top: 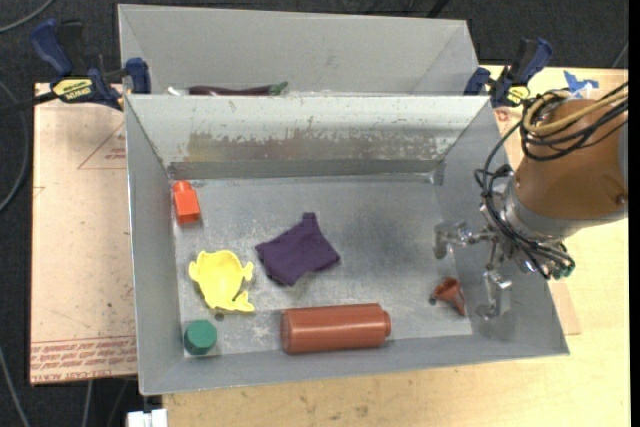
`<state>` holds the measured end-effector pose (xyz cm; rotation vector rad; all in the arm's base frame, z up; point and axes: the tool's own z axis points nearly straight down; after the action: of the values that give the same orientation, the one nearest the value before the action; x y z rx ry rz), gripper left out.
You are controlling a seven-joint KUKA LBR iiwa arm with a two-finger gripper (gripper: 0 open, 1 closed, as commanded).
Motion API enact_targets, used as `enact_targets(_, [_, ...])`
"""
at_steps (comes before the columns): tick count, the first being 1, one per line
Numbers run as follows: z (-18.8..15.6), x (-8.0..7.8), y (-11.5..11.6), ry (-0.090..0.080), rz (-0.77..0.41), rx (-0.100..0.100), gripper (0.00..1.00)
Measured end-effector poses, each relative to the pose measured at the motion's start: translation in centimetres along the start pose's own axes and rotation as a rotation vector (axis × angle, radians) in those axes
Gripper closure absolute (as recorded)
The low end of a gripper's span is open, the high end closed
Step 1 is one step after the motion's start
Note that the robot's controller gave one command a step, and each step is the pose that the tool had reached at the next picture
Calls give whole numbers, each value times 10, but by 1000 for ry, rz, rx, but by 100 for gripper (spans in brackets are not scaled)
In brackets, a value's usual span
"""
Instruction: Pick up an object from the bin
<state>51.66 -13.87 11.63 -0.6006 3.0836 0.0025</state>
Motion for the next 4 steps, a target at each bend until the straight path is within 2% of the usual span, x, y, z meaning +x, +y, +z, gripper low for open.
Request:
enact_targets(1, [35,1,-1,-8,-344,6,100])
enact_targets(4, [35,1,-1,-8,-346,8,100])
